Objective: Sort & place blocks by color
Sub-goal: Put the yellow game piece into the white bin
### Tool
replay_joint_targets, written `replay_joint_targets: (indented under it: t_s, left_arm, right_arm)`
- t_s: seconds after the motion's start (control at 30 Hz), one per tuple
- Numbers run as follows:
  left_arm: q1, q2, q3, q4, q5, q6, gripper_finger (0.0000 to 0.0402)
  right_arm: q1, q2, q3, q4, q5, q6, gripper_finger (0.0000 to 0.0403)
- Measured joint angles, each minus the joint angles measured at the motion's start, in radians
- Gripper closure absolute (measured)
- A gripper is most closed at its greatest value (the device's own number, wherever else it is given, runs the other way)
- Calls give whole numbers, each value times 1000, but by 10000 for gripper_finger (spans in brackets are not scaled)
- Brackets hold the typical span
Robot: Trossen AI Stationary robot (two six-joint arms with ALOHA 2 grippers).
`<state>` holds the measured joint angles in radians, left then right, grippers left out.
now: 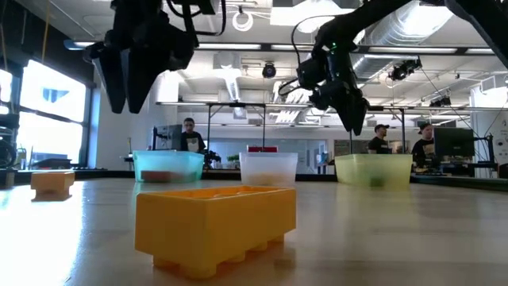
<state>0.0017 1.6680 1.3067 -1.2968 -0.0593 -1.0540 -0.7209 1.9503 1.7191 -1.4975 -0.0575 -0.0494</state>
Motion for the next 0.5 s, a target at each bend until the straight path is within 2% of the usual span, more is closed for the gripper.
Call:
replay_joint_targets:
  t_s: [0.13,0.3,0.5]
  left_arm:
    - [-43,0,0,-51,-45,-127,183]
    - [-86,0,-1,-141,-87,-360,183]
    - [-122,0,-1,-155,-113,-586,183]
  right_arm:
    - [43,0,0,0,1,0,149]
    - [88,0,0,5,1,-22,149]
    - [117,0,0,7,1,-37,149]
